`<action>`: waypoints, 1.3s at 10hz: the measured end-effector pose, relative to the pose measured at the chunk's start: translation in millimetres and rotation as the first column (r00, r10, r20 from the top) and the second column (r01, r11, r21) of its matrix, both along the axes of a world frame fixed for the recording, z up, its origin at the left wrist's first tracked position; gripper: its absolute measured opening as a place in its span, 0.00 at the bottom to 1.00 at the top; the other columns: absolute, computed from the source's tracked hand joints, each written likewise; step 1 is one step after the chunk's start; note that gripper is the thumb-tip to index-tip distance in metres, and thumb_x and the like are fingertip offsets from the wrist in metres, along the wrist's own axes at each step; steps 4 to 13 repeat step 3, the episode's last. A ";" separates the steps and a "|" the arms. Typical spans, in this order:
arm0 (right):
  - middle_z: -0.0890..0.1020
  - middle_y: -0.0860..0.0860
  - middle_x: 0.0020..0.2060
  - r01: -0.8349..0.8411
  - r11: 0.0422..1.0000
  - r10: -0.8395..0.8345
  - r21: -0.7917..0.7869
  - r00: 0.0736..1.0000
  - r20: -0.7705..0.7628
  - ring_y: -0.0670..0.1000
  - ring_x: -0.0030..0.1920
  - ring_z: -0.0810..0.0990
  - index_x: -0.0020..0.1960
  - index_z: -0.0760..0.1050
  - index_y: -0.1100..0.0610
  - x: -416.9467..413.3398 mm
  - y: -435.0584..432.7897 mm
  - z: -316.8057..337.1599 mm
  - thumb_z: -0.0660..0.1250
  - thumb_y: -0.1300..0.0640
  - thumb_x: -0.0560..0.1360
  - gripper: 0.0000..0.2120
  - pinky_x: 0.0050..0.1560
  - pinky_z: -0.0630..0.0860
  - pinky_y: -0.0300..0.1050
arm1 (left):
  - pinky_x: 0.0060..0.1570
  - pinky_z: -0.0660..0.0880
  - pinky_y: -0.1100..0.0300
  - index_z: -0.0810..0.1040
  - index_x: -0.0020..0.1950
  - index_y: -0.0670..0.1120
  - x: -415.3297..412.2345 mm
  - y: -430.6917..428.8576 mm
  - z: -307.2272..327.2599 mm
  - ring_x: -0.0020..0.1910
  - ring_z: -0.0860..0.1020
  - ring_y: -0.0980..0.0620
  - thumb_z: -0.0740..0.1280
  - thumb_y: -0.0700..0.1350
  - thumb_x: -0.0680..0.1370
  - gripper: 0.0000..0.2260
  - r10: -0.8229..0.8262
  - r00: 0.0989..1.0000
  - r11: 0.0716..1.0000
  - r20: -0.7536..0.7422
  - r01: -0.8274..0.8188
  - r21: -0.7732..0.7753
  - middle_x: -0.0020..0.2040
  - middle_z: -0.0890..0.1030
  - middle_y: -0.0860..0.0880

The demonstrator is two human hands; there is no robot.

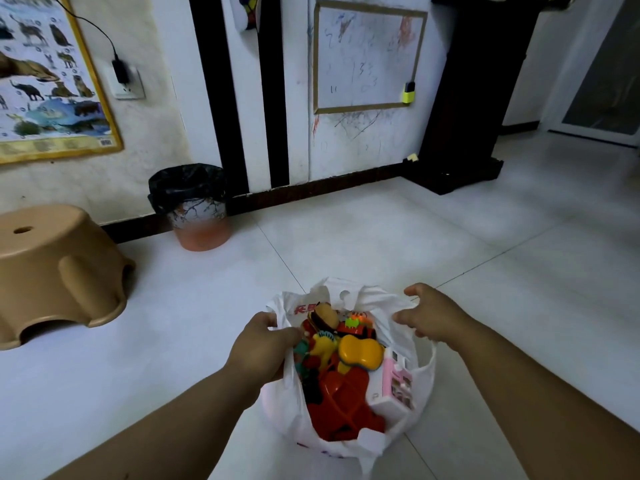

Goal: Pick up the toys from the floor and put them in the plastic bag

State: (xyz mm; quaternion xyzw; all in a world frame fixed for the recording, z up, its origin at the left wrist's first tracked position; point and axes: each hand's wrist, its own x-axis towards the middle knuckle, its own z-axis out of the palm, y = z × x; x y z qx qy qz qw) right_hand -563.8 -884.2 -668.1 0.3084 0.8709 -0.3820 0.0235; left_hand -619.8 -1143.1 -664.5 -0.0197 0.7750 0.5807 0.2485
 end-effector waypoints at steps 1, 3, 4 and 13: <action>0.75 0.56 0.64 -0.022 0.994 0.013 0.111 0.997 0.081 0.55 0.50 0.81 0.73 0.61 0.54 -0.8 0.1 4.3 0.71 0.45 0.71 0.36 0.43 0.76 0.43 | 0.44 0.81 0.48 0.73 0.52 0.45 2.2 -1.8 0.7 0.46 0.82 0.41 0.71 0.49 0.72 0.14 -0.019 0.999 0.997 -0.030 0.017 -0.075 0.51 0.82 0.40; 0.71 0.56 0.69 -0.055 0.956 0.015 0.289 0.990 0.138 0.57 0.66 0.72 0.74 0.60 0.56 -1.8 -4.6 17.1 0.70 0.40 0.70 0.39 0.59 0.72 0.47 | 0.56 0.77 0.49 0.66 0.68 0.48 4.7 -1.5 4.0 0.56 0.78 0.44 0.70 0.57 0.72 0.29 -0.050 0.989 0.978 -0.141 0.020 -0.209 0.60 0.78 0.44; 0.71 0.56 0.69 -0.055 0.956 0.015 0.289 0.990 0.138 0.57 0.66 0.72 0.74 0.60 0.56 -1.8 -4.6 17.1 0.70 0.40 0.70 0.39 0.59 0.72 0.47 | 0.56 0.77 0.49 0.66 0.68 0.48 4.7 -1.5 4.0 0.56 0.78 0.44 0.70 0.57 0.72 0.29 -0.050 0.989 0.978 -0.141 0.020 -0.209 0.60 0.78 0.44; 0.71 0.56 0.69 -0.055 0.956 0.015 0.289 0.990 0.138 0.57 0.66 0.72 0.74 0.60 0.56 -1.8 -4.6 17.1 0.70 0.40 0.70 0.39 0.59 0.72 0.47 | 0.56 0.77 0.49 0.66 0.68 0.48 4.7 -1.5 4.0 0.56 0.78 0.44 0.70 0.57 0.72 0.29 -0.050 0.989 0.978 -0.141 0.020 -0.209 0.60 0.78 0.44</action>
